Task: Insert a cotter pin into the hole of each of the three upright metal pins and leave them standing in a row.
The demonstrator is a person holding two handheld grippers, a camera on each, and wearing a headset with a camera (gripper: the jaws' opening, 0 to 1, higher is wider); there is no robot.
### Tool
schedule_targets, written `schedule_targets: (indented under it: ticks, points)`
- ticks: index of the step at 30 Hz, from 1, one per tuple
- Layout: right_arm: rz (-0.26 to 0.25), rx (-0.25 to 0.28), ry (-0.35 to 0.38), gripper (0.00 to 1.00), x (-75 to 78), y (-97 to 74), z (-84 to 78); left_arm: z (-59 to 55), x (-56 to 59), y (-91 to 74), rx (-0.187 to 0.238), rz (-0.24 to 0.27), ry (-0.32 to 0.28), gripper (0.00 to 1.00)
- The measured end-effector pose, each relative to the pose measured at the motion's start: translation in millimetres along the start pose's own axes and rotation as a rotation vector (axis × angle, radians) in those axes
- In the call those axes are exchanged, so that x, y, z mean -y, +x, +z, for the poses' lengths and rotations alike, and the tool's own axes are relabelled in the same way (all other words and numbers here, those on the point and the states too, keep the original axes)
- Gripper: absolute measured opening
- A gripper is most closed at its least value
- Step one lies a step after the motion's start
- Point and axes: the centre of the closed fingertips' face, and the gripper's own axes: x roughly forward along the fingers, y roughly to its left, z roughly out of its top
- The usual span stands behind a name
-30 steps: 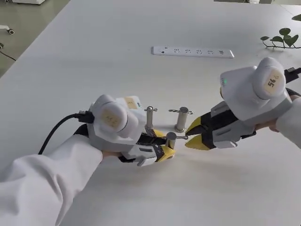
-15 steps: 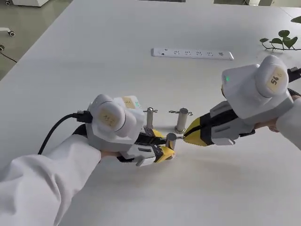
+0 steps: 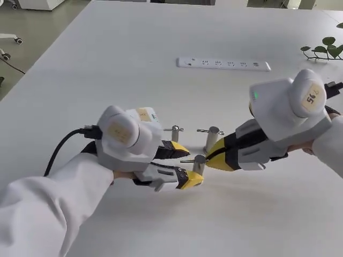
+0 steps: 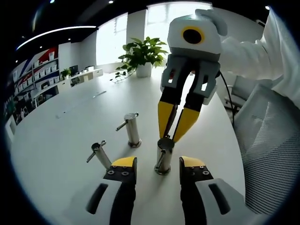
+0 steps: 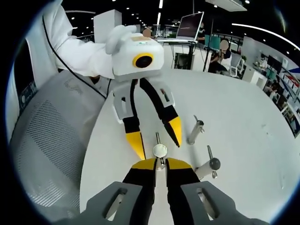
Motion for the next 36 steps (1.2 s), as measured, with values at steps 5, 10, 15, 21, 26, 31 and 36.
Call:
schedule_targets:
  ticks: [5,10,15,21,26,31,36]
  points:
    - [-0.009,0.015,0.010,0.22,0.8,-0.7,0.3,-4.2,0.2,-7.0,-0.007,-0.004,-0.029,0.48]
    - [-0.006,0.056,0.072,0.25,-1.9,4.9,1.1,-0.3,8.9,-15.6,0.021,-0.043,-0.052,0.70]
    - [-0.005,0.079,0.111,0.25,-2.2,12.6,1.7,8.1,15.3,-25.9,0.093,-0.062,-0.079,0.98]
    - [-0.003,0.098,0.138,0.24,-0.6,21.3,0.8,4.2,9.2,-36.8,0.100,-0.027,-0.114,0.99]
    - [-0.001,0.092,0.146,0.14,-0.2,25.1,-0.3,1.0,5.0,-43.2,0.089,0.002,-0.120,0.99]
    - [0.003,0.101,0.163,0.09,-1.1,24.8,0.9,5.5,1.6,-48.7,0.133,0.020,-0.160,0.99]
    - [-0.018,0.104,0.152,0.08,0.2,22.8,0.6,3.3,-0.2,-49.8,0.127,0.034,-0.161,0.99]
